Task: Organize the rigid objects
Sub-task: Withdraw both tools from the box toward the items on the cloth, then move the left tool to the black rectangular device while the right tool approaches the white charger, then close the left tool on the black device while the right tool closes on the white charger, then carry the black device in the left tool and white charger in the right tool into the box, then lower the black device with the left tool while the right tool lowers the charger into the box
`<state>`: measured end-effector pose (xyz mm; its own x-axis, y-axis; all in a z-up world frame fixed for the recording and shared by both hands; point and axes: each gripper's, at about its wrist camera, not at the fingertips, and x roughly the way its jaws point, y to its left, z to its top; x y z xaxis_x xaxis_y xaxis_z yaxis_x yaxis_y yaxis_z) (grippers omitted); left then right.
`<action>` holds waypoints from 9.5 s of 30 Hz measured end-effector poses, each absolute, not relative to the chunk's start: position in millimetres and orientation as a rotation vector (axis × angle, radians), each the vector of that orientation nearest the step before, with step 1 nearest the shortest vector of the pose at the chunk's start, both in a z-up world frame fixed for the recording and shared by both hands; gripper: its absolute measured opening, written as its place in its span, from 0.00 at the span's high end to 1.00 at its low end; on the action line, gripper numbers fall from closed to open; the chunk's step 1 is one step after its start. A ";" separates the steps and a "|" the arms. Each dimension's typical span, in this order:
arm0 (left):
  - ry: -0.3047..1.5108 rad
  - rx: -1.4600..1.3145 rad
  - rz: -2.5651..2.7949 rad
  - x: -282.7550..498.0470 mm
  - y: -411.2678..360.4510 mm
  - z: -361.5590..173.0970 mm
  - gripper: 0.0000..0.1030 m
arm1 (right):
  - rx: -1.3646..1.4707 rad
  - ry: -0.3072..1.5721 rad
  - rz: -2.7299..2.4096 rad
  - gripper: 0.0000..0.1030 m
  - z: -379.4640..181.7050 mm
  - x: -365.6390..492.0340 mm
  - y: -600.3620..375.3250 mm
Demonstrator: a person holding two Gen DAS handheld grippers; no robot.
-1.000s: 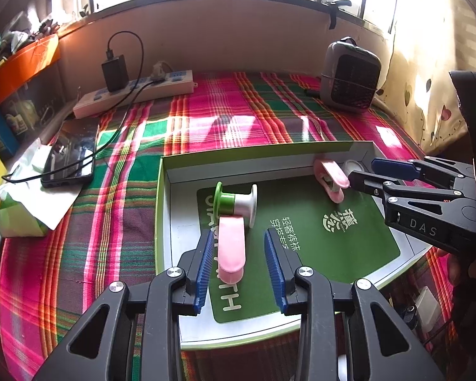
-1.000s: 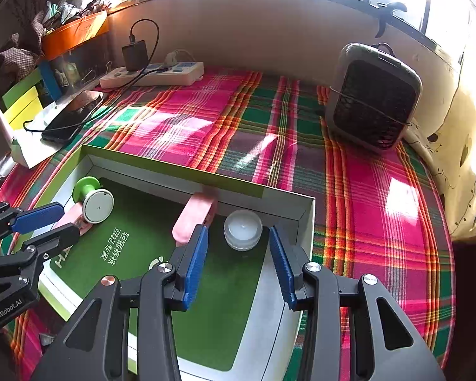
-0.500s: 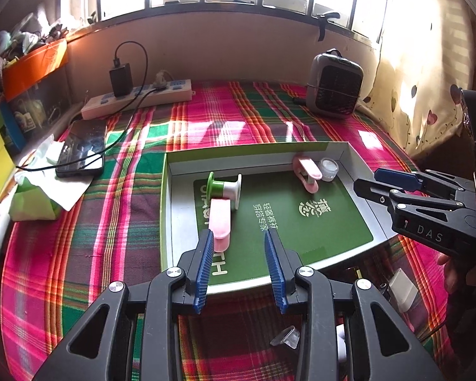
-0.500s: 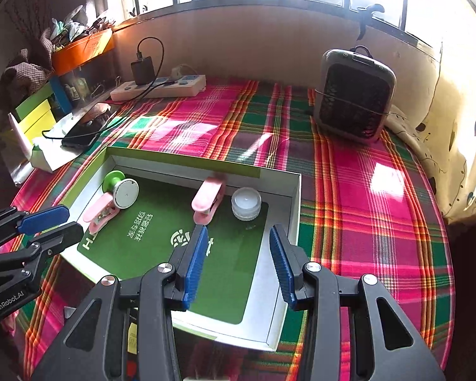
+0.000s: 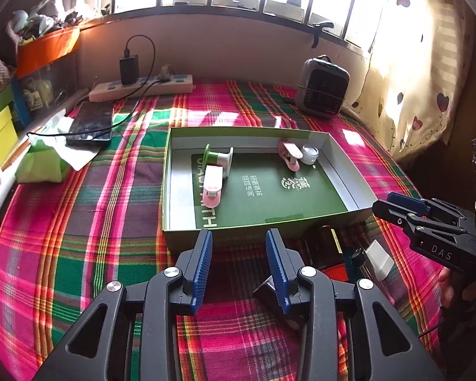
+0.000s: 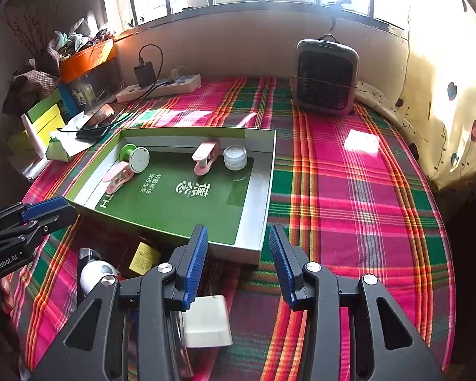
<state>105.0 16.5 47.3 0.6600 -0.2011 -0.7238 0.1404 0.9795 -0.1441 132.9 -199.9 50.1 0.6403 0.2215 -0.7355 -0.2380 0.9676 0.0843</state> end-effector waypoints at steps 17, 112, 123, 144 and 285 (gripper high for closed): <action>0.862 -0.101 -0.275 60.8 13.5 28.6 0.61 | 0.025 0.858 0.251 0.57 32.1 86.0 -211.6; 0.897 0.006 -0.153 105.0 17.2 5.7 0.60 | -0.089 0.909 0.206 0.50 13.0 106.0 -204.9; 0.885 -0.025 -0.159 105.0 21.8 5.2 0.60 | -0.088 0.909 0.201 0.50 12.9 109.4 -204.1; 0.882 -0.073 -0.152 100.4 30.1 5.7 0.78 | -0.077 0.903 0.192 0.66 14.5 105.2 -206.5; 0.936 -0.002 -0.199 225.0 2.1 14.8 0.78 | -0.145 0.855 0.236 0.66 21.1 215.1 -153.6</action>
<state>225.0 2.1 14.8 0.5762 -0.1709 -0.7992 0.1696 0.9816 -0.0877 215.1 -153.6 21.1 0.6327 0.1478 -0.7602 -0.2633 0.9642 -0.0318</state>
